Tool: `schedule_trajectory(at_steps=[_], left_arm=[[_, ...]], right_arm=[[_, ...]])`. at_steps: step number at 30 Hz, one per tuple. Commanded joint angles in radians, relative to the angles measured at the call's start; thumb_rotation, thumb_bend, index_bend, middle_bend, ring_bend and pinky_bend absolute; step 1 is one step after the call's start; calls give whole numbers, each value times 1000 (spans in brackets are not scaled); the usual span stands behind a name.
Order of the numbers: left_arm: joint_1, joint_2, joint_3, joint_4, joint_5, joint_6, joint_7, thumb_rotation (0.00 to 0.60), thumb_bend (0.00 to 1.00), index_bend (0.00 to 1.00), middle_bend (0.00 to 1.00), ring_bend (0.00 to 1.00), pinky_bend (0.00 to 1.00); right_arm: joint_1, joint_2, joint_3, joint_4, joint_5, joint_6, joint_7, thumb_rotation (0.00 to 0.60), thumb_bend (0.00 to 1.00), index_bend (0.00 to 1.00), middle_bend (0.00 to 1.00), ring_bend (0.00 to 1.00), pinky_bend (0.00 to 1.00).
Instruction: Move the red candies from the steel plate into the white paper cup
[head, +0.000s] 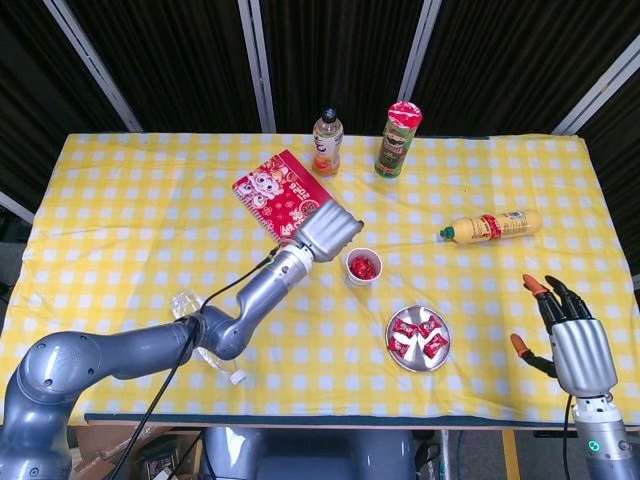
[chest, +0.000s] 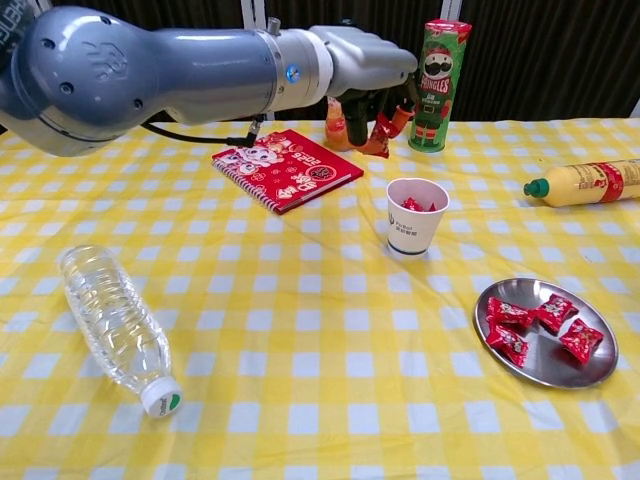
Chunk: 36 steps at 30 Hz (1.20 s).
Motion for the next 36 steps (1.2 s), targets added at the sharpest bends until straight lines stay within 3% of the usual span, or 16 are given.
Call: schedule_trajectory(at_steps=[1, 12, 20, 23, 28, 31, 36], left_arm=[[-17, -18, 12, -10, -14, 10, 15, 600, 382, 456, 906, 907, 862], [-67, -147, 41, 106, -51, 6, 37, 600, 361, 442, 895, 905, 862], [-71, -172, -2, 125, -16, 58, -29, 600, 292, 315, 838, 882, 841], [-57, -148, -27, 93, 16, 107, -66, 600, 252, 261, 763, 819, 785], [3, -62, -57, -36, 47, 213, -102, 600, 171, 117, 452, 568, 532], [84, 38, -44, -194, 64, 316, -88, 600, 127, 36, 239, 350, 324], [240, 221, -3, -485, 42, 476, -47, 600, 88, 0, 14, 54, 44]], right_arm=[[1, -1, 0, 0, -3, 0, -3, 600, 325, 115, 250, 129, 222], [0, 1, 2, 5, -2, 4, 16, 600, 325, 115, 250, 129, 222], [-4, 5, 2, 13, -2, 9, 31, 600, 326, 115, 250, 129, 222], [-6, 5, 3, 16, -2, 13, 29, 600, 325, 115, 250, 128, 222], [-8, 3, 7, 20, -3, 22, 23, 600, 326, 114, 250, 129, 222], [-9, 4, 10, 21, 5, 20, 13, 600, 326, 114, 250, 129, 221], [-8, 10, 15, 12, 21, 9, -11, 600, 325, 115, 236, 122, 196]])
